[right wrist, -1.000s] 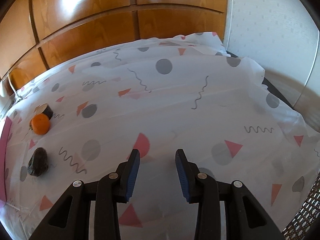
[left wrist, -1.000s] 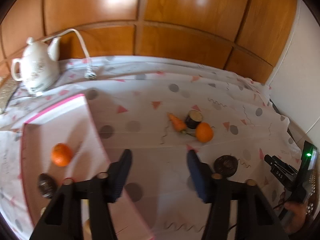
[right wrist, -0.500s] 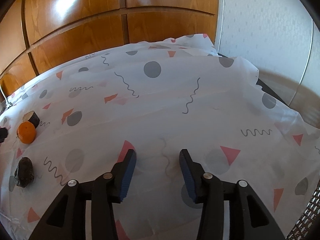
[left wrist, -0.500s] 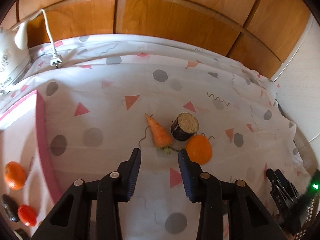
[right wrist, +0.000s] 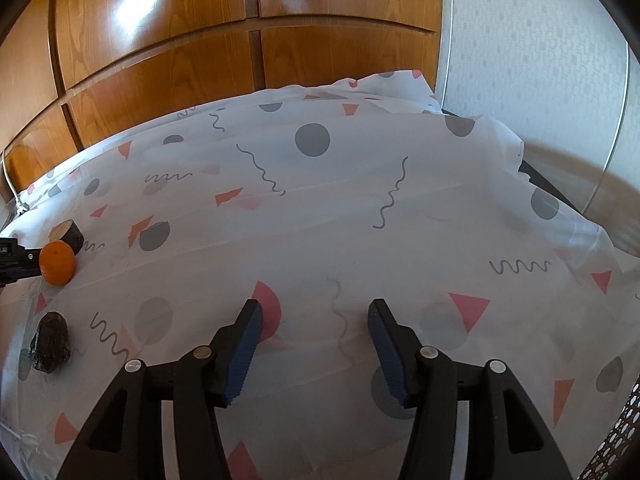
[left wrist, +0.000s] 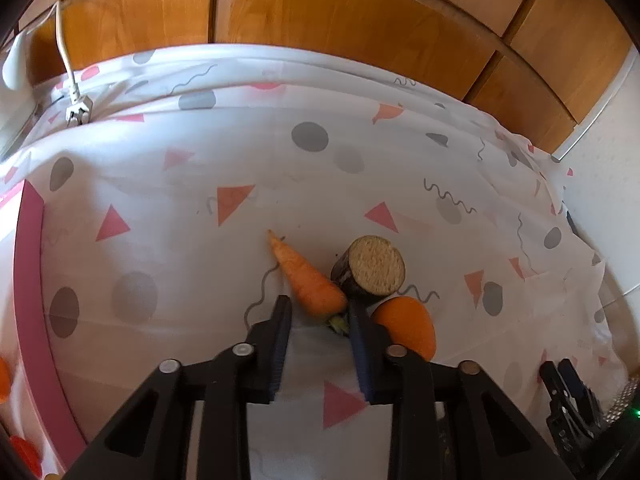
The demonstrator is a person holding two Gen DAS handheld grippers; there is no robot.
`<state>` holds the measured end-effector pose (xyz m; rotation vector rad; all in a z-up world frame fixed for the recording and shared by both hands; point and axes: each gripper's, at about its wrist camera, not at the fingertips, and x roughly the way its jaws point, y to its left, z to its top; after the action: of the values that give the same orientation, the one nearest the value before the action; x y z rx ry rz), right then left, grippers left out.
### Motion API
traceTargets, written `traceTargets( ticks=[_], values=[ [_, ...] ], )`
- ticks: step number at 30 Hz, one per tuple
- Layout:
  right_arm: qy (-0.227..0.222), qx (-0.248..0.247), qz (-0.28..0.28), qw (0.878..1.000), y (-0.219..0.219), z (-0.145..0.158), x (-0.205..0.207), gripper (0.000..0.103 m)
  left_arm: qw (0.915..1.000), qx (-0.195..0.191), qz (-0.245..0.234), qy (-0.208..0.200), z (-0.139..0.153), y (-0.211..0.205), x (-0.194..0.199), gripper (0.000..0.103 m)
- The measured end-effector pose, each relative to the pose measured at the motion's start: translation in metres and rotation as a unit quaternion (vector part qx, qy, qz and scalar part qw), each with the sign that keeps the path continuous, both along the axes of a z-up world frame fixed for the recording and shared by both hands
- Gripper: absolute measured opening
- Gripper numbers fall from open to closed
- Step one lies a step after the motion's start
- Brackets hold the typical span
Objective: Organize fruits
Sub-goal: 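Reach the left gripper to the orange carrot and close on it, then carry the carrot into the pink tray and open the left gripper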
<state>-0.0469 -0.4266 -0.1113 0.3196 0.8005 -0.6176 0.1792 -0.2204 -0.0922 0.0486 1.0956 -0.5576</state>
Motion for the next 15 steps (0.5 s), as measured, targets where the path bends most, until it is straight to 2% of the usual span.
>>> traceTargets(
  ticks=[7,15],
  values=[
    [-0.001,-0.001,0.000,1.000,0.000,0.000,0.000,0.057,0.9998,-0.018,0.005,0.004,0.004,0.010,-0.004,0.024],
    [-0.001,-0.001,-0.001,1.000,0.000,0.000,0.000,0.057,0.9986,-0.044,0.012,-0.028,0.041,0.051,-0.024,0.024]
  ],
)
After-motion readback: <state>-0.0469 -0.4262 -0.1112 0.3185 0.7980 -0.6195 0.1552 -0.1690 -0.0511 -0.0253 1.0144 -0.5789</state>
